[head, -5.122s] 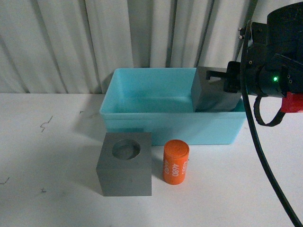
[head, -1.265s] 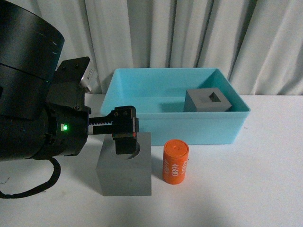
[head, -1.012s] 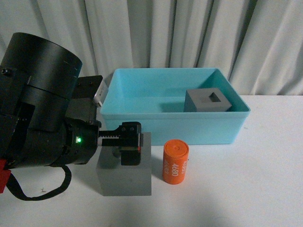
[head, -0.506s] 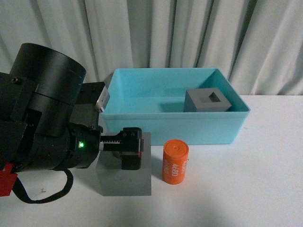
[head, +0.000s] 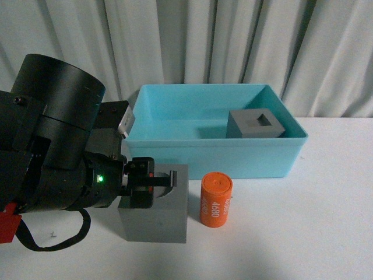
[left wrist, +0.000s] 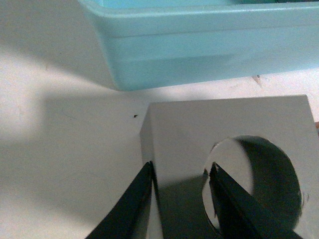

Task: Place gray and orange parts in blue box

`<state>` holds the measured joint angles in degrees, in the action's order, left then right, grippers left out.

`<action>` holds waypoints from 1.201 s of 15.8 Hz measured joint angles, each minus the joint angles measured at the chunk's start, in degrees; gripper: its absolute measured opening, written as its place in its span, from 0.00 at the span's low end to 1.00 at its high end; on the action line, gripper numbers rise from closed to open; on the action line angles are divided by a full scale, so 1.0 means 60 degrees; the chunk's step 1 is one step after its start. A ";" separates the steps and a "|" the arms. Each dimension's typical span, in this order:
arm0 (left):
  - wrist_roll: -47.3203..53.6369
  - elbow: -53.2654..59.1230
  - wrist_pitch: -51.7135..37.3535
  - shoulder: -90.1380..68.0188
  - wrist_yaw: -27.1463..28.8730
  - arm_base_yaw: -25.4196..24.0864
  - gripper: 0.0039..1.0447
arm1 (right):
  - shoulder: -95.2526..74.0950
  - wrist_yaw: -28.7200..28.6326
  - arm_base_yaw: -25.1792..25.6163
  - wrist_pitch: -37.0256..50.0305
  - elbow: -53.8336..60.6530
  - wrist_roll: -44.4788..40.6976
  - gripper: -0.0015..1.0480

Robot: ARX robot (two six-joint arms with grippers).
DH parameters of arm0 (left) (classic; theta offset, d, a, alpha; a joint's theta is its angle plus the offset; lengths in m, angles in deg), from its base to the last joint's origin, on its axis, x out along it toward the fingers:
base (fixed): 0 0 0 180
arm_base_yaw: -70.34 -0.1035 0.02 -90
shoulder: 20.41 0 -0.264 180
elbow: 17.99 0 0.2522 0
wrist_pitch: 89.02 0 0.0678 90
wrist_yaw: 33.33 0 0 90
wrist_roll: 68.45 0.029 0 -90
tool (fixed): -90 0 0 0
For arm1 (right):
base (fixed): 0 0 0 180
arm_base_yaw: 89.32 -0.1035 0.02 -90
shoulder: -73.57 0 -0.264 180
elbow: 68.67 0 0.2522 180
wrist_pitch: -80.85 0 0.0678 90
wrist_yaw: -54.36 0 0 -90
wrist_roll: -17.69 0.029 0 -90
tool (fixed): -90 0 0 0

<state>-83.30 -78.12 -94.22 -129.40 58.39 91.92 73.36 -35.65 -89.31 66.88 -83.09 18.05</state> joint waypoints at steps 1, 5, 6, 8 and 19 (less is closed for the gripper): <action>-0.0011 0.0036 0.0113 0.0117 -0.0004 -0.0011 0.27 | 0.0000 0.0000 0.0000 0.0000 0.0000 -0.0004 0.94; 0.0011 0.0339 0.1082 0.1428 0.0106 -0.0463 0.19 | 0.0000 0.0000 0.0000 -0.0004 0.0000 -0.0004 0.94; -0.0011 0.0342 0.1402 0.2058 0.0106 -0.0637 0.19 | 0.0000 0.0000 0.0000 -0.0004 0.0000 -0.0004 0.94; -0.0073 0.0299 0.2047 0.3421 0.0098 -0.0976 0.19 | 0.0000 0.0000 0.0000 -0.0004 0.0000 -0.0004 0.94; 0.0280 -0.4994 0.2473 0.0015 0.0117 -0.0619 0.19 | 0.0000 0.0000 0.0000 0.0000 0.0000 -0.0004 0.94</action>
<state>-81.62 -108.09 -79.38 -129.31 59.09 88.21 73.36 -35.65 -89.31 66.88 -83.09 18.03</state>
